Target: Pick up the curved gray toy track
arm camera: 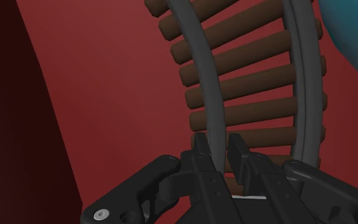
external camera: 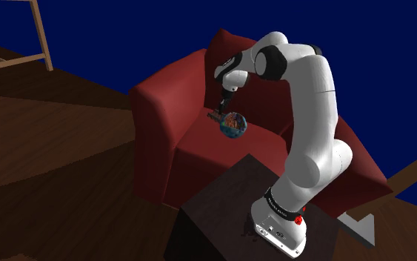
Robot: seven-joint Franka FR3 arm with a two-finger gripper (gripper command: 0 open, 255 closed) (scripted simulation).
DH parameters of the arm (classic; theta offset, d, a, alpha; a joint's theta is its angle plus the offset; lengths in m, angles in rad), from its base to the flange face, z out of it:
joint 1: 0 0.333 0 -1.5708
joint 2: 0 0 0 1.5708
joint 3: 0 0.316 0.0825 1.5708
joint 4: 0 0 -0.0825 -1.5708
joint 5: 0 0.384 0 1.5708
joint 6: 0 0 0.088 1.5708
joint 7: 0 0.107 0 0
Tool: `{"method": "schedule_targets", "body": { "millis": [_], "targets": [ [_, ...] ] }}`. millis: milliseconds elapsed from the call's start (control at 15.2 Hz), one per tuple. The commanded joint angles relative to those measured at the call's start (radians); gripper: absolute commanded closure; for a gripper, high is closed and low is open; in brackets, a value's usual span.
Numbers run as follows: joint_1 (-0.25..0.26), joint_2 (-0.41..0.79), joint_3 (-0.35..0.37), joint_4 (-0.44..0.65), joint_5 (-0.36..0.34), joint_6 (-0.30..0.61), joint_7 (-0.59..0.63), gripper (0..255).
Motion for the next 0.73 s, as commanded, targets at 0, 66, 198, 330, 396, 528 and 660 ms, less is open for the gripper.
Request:
{"method": "schedule_targets", "body": {
  "millis": [0, 66, 198, 330, 396, 528, 660],
  "targets": [
    [0.003, -0.016, -0.005, 0.002, -0.006, -0.017, 0.004, 255],
    [0.005, -0.024, -0.008, 0.001, -0.009, -0.025, 0.006, 255],
    [0.009, -0.042, -0.014, 0.001, -0.016, -0.042, 0.009, 255],
    [0.013, -0.059, -0.019, 0.002, -0.023, -0.059, 0.013, 255],
    [0.014, -0.067, -0.021, 0.002, -0.026, -0.067, 0.015, 255],
    [0.018, -0.083, -0.027, 0.004, -0.033, -0.085, 0.019, 255],
    [0.021, -0.099, -0.031, 0.007, -0.039, -0.103, 0.022, 255]
  ]
}}
